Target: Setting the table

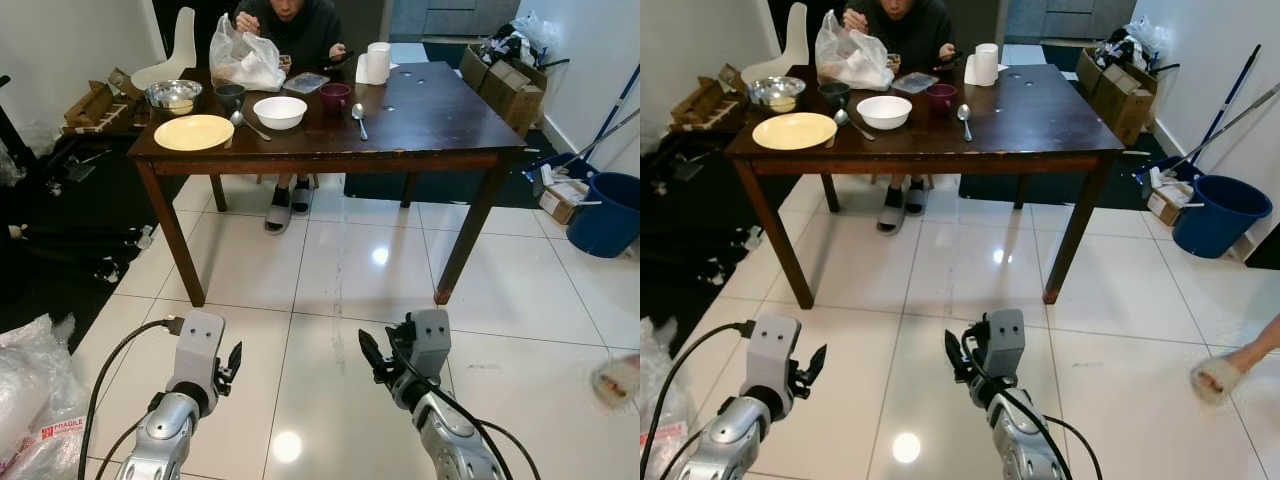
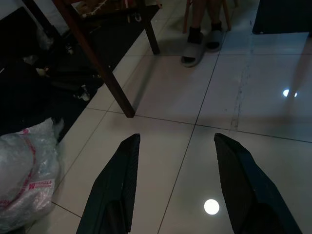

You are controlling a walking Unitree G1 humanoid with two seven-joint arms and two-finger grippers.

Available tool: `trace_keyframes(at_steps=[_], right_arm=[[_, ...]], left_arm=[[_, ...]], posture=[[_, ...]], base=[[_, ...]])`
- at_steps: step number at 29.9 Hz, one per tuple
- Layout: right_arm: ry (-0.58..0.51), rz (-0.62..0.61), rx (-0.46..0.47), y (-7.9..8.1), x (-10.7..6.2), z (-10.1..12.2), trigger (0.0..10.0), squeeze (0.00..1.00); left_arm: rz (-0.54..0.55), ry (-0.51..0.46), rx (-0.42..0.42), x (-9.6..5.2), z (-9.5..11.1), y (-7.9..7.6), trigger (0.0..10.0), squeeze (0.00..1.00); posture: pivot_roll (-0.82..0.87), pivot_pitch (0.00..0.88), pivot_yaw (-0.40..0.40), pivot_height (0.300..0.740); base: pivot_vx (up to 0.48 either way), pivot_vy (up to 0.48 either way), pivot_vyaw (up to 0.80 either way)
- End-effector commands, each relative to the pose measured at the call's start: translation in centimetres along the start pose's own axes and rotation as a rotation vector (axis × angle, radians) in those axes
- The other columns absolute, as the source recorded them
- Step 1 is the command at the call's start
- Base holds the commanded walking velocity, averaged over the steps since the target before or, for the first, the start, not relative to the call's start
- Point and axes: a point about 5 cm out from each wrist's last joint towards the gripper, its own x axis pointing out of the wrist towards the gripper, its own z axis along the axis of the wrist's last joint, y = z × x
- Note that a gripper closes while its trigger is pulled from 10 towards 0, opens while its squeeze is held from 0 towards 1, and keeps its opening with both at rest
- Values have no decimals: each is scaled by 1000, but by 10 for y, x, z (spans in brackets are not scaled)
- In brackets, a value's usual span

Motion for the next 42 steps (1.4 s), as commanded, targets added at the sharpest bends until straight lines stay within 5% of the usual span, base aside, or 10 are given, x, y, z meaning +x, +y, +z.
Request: trace_keyframes(at_steps=[1, 42], right_arm=[[16, 4, -4, 1, -1, -4, 10000, 0], [16, 3, -6, 2, -2, -5, 10000, 0]], left_arm=[[8, 37, -16, -1, -8, 0, 10000, 0], [-5, 47, -10, -3, -11, 0, 10000, 0]], posture=[[12, 0, 91, 740], [-26, 0, 107, 740]], base=[[0, 0, 0], [0, 0, 0]])
